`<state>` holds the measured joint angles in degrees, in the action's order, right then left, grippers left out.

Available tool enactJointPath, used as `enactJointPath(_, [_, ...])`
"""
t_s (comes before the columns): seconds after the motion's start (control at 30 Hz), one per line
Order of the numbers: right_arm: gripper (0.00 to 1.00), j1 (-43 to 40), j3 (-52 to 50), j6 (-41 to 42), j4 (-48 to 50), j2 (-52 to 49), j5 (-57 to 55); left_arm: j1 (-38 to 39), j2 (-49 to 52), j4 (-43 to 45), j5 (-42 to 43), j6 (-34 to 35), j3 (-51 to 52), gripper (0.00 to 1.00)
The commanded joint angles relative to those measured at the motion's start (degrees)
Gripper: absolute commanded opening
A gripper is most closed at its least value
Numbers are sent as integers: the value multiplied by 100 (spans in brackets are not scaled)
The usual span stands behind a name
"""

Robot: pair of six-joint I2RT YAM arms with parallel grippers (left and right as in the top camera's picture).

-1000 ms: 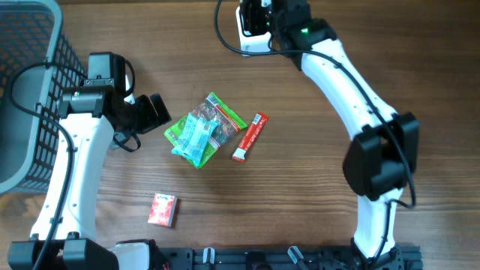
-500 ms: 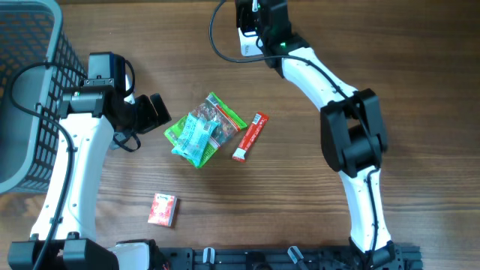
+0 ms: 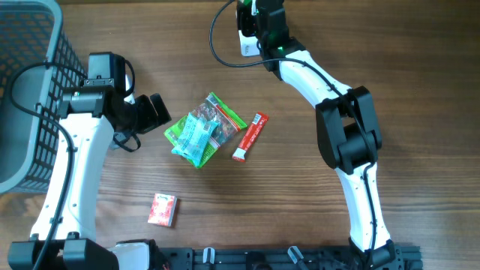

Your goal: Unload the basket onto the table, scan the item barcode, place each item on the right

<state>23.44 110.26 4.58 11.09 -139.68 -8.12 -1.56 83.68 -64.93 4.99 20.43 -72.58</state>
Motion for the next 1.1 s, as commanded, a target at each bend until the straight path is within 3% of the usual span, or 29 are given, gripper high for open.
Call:
enactJointPath(0.0, [47,-31,76,-168,223,-61,-133,-22,7,-2,48,-70,4,100])
enactJointPath(0.37, [47,-103,79,-111,146,-66,-238,-22,7,-2,46,-70,4,100])
enactJointPath(0.57, [47,-129,79,-153,-280,490,-236,-22,7,-2,46,-70,4,100])
enactJointPath(0.77, [52,-129,79,-144,-1749,1696,-236,-22,7,-2,48,-70,4,100])
enactJointPath(1.07, [52,-437,79,205,-5082,3246,-208,-22,7,-2,48,-70,4,100])
